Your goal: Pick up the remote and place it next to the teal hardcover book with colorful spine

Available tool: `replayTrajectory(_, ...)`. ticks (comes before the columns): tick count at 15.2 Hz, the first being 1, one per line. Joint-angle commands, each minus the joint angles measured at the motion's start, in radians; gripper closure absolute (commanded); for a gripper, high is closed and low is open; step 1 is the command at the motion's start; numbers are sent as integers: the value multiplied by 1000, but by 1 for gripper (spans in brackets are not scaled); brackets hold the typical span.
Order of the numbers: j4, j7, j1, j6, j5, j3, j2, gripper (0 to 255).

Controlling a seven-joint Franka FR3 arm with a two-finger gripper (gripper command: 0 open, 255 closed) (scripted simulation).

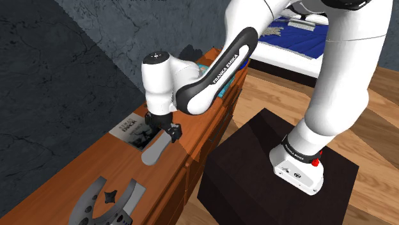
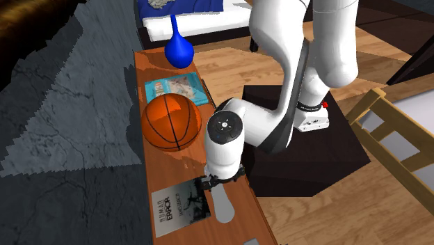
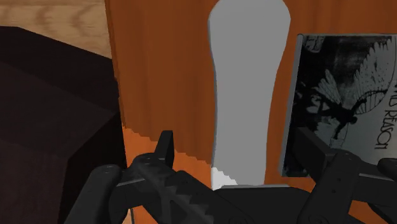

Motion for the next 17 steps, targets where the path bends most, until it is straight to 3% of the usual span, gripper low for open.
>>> replayTrajectory(1,71,96,78,-8,-57,-73,74,0)
replayTrajectory(9,86,151,139,52,-140,-152,158,0)
replayTrajectory(17,86,150,139,52,-140,-152,158,0)
